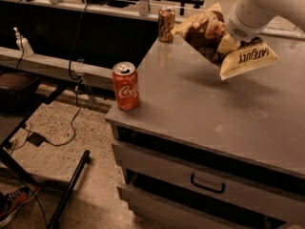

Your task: Move brown chip bag near orange can

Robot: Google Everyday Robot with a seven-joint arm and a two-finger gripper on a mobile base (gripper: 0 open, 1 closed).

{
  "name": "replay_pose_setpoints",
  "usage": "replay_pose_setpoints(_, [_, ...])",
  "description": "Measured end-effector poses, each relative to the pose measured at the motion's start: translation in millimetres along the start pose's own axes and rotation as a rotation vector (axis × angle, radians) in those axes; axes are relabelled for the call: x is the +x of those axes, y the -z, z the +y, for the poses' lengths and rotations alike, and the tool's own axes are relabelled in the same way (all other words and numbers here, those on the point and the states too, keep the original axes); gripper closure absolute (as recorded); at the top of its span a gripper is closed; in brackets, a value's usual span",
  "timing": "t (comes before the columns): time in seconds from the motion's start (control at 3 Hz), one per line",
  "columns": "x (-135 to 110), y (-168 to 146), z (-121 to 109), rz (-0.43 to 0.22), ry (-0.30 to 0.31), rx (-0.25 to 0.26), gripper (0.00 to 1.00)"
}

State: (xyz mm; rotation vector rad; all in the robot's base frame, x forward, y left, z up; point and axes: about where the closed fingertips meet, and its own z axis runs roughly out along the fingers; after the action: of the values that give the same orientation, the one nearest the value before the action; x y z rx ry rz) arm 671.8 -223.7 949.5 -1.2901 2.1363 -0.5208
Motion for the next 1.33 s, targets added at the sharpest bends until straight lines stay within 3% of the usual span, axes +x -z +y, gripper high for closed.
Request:
replay_pose_setpoints(0.67, [-4, -2, -16, -0.01, 0.046, 0.078, 1.0])
replay_pose_setpoints(1.33, [4, -20, -81, -0.117, 0.085, 0.22, 1.0])
